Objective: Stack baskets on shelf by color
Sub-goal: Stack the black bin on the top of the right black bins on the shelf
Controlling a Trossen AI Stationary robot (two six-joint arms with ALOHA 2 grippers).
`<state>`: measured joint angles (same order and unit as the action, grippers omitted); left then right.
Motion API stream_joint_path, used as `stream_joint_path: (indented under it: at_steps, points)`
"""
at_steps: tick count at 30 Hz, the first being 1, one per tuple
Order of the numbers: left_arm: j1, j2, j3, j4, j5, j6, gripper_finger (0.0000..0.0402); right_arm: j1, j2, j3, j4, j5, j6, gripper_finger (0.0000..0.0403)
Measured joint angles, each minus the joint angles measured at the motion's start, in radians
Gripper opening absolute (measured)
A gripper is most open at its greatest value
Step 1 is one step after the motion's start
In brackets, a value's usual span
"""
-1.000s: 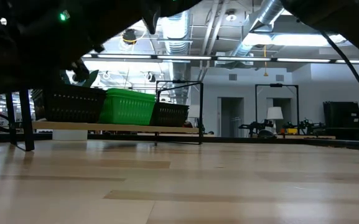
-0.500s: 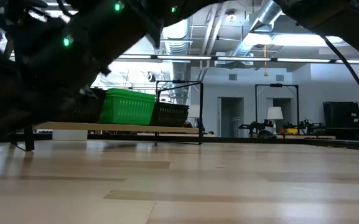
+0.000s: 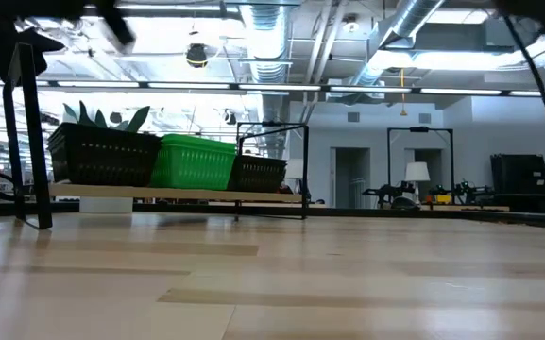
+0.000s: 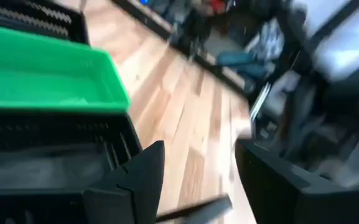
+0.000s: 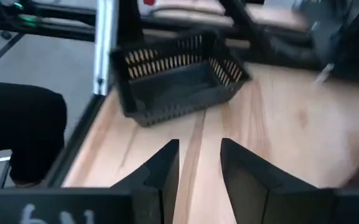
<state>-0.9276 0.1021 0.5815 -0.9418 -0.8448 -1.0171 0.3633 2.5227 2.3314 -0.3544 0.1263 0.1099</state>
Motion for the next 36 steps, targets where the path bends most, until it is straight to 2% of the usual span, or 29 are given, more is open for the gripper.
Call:
stream_joint_path:
  at_steps: [4,9,15,21,25,30,32,36]
  points:
    - [0.0,0.176,0.011,0.071,0.061,0.014,0.0157,0.04,-0.113,0.003,-0.102,0.011,-0.029,0.0137]
    - [0.0,0.408,0.098,0.173,0.132,0.108,0.0098,0.093,-0.2,0.0,-0.245,0.082,-0.032,0.0132]
    - [0.0,0.719,0.227,0.191,0.344,0.123,0.0009,0.177,-0.288,0.001,-0.378,0.146,-0.02,0.0126]
    - [-0.025,1.059,0.346,0.173,0.666,0.006,0.0001,0.266,-0.352,0.001,-0.495,0.278,0.045,0.0119]
    - [-0.054,1.275,0.418,0.134,0.803,-0.078,0.0,0.303,-0.361,0.001,-0.533,0.364,0.066,0.0118]
    - [-0.083,1.482,0.449,0.125,0.975,-0.199,0.0,0.33,-0.361,0.001,-0.551,0.399,0.068,0.0118]
    - [-0.101,1.543,0.449,0.119,0.996,-0.205,0.0,0.332,-0.361,0.001,-0.555,0.399,0.079,0.0118]
    - [-0.103,1.638,0.449,0.095,0.974,-0.19,0.0,0.333,-0.361,0.001,-0.555,0.399,0.103,0.0118]
